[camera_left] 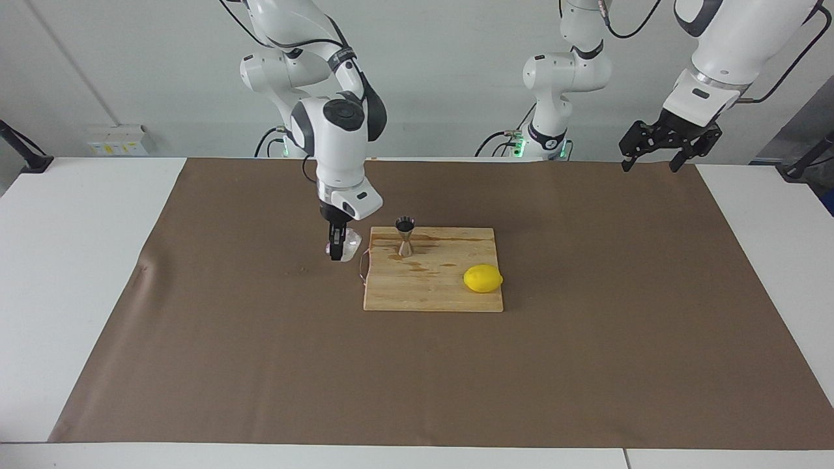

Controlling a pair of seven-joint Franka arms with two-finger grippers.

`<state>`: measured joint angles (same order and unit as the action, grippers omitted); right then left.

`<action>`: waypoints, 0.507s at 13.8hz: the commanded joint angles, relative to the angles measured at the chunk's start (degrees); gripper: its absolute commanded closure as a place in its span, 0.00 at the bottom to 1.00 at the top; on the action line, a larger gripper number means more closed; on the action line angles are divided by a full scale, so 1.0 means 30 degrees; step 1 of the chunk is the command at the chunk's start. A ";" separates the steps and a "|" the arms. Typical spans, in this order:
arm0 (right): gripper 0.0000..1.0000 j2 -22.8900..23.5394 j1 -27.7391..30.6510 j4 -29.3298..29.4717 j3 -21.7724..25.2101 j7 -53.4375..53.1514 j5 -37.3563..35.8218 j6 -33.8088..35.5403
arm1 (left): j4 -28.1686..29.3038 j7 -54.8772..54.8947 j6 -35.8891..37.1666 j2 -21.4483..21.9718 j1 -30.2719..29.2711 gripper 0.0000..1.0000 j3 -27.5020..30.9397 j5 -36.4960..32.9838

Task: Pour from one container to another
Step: 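Carry the white cup back beside the board with the right gripper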

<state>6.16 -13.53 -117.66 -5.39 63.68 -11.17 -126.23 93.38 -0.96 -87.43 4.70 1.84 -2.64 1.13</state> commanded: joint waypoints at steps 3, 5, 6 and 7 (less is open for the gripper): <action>0.93 -0.0032 0.2803 -0.1937 -0.0224 0.3110 0.2836 -0.2450 | 0.0513 0.0174 0.0109 0.0542 -0.0202 0.00 -0.0086 -0.0173; 0.93 0.0116 0.3598 -0.2613 -0.0195 0.4986 0.4100 -0.3419 | 0.0513 0.0174 0.0109 0.0542 -0.0202 0.00 -0.0086 -0.0173; 0.93 0.0203 0.3774 -0.2993 -0.0195 0.5226 0.4192 -0.3538 | 0.0513 0.0174 0.0109 0.0542 -0.0202 0.00 -0.0086 -0.0173; 0.93 0.0204 0.4153 -0.3432 -0.0224 0.5258 0.4193 -0.3916 | 0.0513 0.0174 0.0109 0.0542 -0.0202 0.00 -0.0086 -0.0173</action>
<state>7.20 -2.82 -125.07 -5.30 77.41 -0.31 -135.48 93.38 -0.96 -87.43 4.70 1.84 -2.64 1.13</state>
